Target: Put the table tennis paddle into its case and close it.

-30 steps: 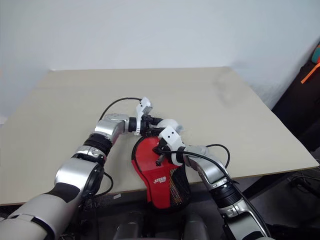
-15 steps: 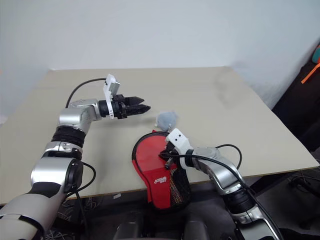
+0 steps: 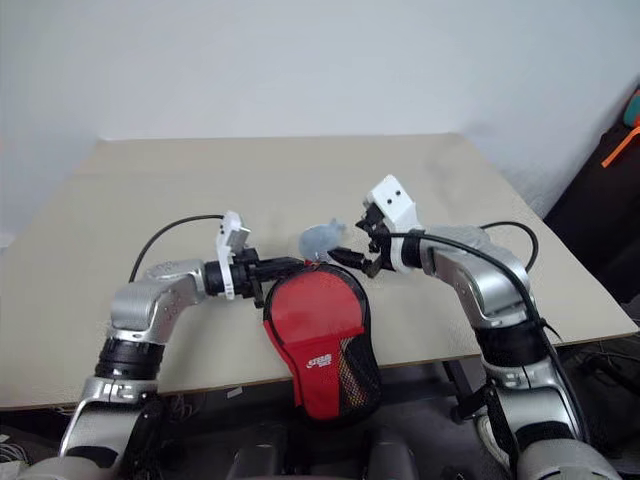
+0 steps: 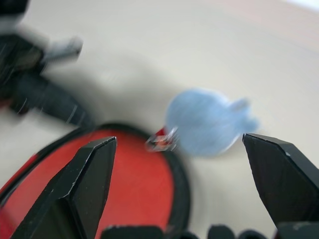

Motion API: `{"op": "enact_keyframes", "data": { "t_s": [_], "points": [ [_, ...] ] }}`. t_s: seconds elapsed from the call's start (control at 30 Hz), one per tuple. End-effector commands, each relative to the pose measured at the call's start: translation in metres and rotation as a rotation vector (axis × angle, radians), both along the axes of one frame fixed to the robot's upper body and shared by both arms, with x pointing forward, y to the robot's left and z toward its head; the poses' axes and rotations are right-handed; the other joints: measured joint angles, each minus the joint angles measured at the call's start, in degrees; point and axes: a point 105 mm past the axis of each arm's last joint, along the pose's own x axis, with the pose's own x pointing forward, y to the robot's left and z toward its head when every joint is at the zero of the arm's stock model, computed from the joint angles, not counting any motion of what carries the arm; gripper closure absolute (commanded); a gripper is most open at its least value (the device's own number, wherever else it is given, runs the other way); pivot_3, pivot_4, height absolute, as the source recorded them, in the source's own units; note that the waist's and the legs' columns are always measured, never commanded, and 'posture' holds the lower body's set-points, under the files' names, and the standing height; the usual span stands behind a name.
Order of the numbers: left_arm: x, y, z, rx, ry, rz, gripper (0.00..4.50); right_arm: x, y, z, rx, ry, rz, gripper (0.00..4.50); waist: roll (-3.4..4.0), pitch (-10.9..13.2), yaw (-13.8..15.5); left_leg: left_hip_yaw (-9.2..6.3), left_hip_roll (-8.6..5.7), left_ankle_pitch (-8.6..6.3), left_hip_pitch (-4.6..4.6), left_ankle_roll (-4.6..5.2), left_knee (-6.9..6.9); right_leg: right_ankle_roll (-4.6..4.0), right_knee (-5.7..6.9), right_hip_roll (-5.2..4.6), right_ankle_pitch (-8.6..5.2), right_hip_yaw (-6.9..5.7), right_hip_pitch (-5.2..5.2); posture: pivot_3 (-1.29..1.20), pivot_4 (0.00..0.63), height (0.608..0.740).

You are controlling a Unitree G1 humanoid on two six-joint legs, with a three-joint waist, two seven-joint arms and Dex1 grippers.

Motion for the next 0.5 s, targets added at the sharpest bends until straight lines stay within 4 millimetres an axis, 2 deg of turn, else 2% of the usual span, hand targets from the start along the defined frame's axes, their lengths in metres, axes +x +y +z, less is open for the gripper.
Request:
{"op": "enact_keyframes", "data": {
  "t_s": [0.03, 0.2, 0.33, 0.5],
  "points": [
    [-0.008, -0.013, 0.008, -0.004, -0.056, -0.025, 4.5, 0.022, 0.005, 0.017, -0.003, -0.092, -0.009, 0.02, 0.01, 0.0, -0.16, 0.05, 0.01, 0.0, 0.02, 0.0, -0.01, 0.01, 0.02, 0.02, 0.01, 0.03, -0.02, 0.0, 0.0, 0.654],
    [-0.016, -0.028, -0.01, 0.021, -0.057, -0.039, 4.5, 0.075, 0.017, 0.011, -0.011, -0.112, -0.109, 0.02, 0.05, -0.02, -0.35, 0.25, 0.02, 0.01, 0.03, 0.0, -0.04, 0.03, 0.16, 0.06, 0.01, 0.13, -0.11, 0.0, 0.0, 0.654],
    [-0.017, -0.026, -0.019, 0.053, -0.06, -0.03, 4.5, 0.096, 0.031, 0.008, 0.029, -0.102, -0.164, 0.02, 0.06, -0.01, -0.46, 0.27, 0.01, 0.01, -0.01, -0.02, -0.04, 0.03, 0.27, 0.07, 0.0, 0.18, -0.21, 0.0, 0.0, 0.654],
    [-0.026, -0.011, -0.029, 0.098, -0.055, -0.029, 4.5, 0.106, 0.047, -0.001, 0.07, -0.058, -0.228, 0.02, 0.07, -0.01, -1.22, 0.35, -0.11, 0.01, -0.01, -0.04, -0.03, 0.05, 0.71, -0.03, -0.15, 0.42, -0.4, 0.0, 0.0, 0.654]
  ]
}}
